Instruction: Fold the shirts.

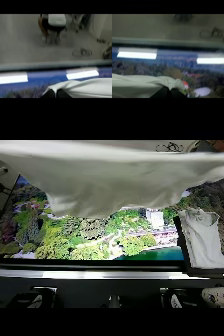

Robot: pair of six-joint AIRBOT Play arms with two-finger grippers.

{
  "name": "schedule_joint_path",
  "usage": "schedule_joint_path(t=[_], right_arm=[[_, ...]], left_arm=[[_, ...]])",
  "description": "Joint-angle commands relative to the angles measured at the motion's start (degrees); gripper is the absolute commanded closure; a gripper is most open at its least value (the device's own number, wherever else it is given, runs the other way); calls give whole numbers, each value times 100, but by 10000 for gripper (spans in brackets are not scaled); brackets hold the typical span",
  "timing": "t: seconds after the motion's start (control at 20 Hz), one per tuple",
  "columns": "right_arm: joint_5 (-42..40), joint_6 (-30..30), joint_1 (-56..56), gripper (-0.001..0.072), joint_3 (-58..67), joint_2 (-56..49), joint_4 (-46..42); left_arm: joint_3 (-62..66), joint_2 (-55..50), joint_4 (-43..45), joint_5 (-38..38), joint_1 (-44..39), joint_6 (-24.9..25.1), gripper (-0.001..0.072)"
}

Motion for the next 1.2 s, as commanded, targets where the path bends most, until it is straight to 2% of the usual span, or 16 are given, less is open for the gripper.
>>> schedule_joint_path(t=[0.0, 0.15, 0.3, 0.4, 0.55, 0.65, 0.85, 1.0, 1.15], right_arm=[[-61, 546, 4, 688, 881, 1010, -695], [94, 485, 4, 687, 968, 911, -774], [614, 481, 4, 687, 968, 479, -772], [1121, 481, 4, 688, 968, -48, -769], [2363, 374, 4, 688, 931, -1292, -721], [2675, 483, 4, 688, 616, -2251, -595], [2225, 791, 90, 688, 83, -4168, -393], [1084, 892, 389, 688, 83, -5187, -140], [-129, 1484, 501, 687, 83, -5702, 46]], left_arm=[[1458, 472, 461, -221, 7, -466, 682], [1432, 426, 721, -695, 7, -391, 682], [1255, 63, 804, -994, 7, 20, 682], [1051, -385, 809, -1211, 7, 55, 682], [302, -1272, 807, -1475, 7, 50, 681], [-385, -1934, 804, -1445, 4, 52, 681], [-1032, -3515, 798, -966, -11, 52, 681], [-1029, -4555, 568, -295, -13, 26, 680], [-866, -5152, 431, 273, 0, 20, 680]])
